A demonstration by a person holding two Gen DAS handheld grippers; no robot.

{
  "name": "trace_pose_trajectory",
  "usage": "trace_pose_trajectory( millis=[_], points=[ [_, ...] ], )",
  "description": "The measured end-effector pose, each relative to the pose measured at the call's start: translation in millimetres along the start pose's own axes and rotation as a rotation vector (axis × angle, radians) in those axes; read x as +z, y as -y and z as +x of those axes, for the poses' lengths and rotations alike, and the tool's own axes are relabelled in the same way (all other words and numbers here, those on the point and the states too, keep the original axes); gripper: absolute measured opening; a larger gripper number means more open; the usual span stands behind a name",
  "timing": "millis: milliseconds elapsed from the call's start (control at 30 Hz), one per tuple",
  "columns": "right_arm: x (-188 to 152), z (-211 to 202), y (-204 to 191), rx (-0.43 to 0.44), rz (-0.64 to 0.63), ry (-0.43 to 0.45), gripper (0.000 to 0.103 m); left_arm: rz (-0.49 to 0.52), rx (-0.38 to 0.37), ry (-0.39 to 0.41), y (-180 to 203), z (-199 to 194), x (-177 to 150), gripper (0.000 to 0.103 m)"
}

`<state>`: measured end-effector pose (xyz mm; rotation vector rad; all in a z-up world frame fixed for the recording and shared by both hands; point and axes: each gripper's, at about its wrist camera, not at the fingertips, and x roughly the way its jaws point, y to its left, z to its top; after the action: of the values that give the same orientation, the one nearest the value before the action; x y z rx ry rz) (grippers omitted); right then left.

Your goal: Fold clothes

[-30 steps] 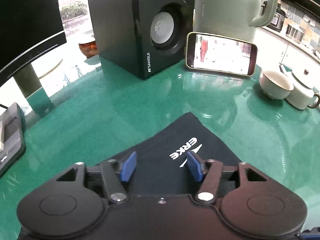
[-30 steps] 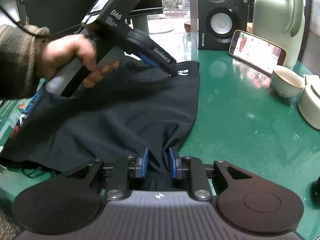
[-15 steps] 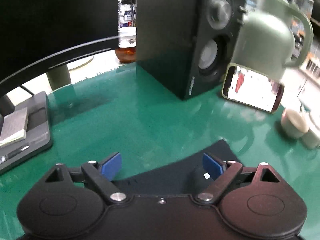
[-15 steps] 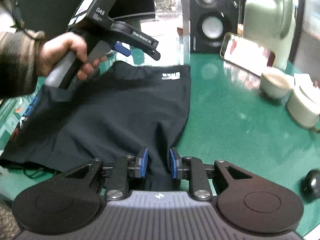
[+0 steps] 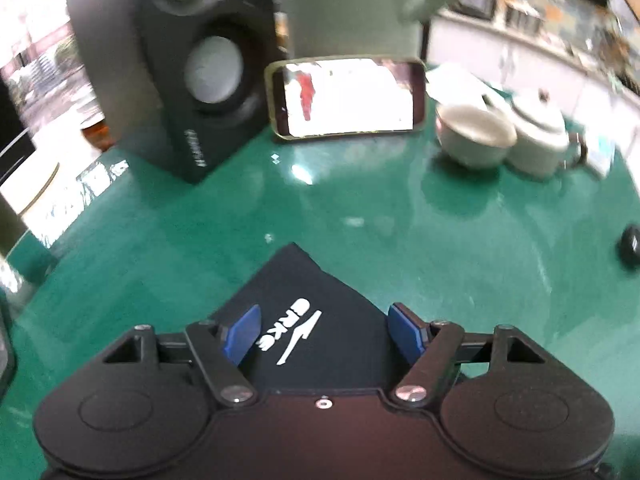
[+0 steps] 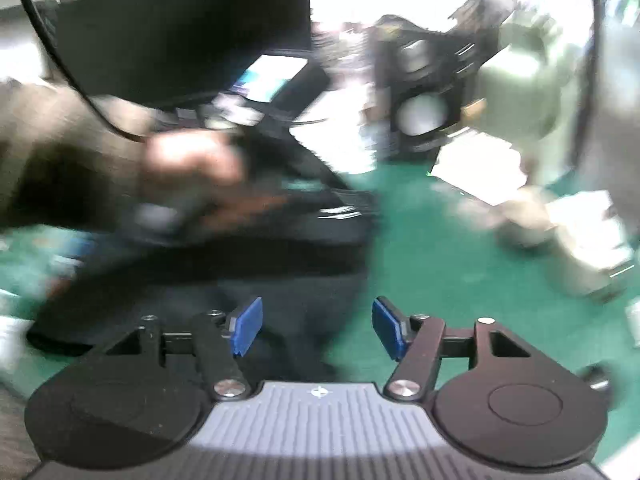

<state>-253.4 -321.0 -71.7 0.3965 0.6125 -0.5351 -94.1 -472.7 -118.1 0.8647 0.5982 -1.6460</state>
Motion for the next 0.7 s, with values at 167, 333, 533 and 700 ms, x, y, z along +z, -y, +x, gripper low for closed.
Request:
trace_pose_trajectory(
  millis=[167,333,533,700],
  points=[
    [-6.3,38.9,2.8,0.035,-0.004,-0.139,0.05,-0.043,0.032,0.005,-4.8,6.3,-1.1,0.087],
    [-13.8,37.7,0.4,-0.021,-0.045,-0.198,0.054,-0.142,0.171,0.043,-21.1,16.3,2.7,0.095],
    [-14.6,24.9,-11.2,-0.049,-0.063,-0.209,0.062,-0.16,0.219,0.077,-33.4,10.3,5.3,0.093],
    [-8.3,-0.1,9.8,-0.106,0.032,-0.099,0.04,-0.161,0.027,0.112,-40.3,-11.3,1.2,0.093]
  ],
)
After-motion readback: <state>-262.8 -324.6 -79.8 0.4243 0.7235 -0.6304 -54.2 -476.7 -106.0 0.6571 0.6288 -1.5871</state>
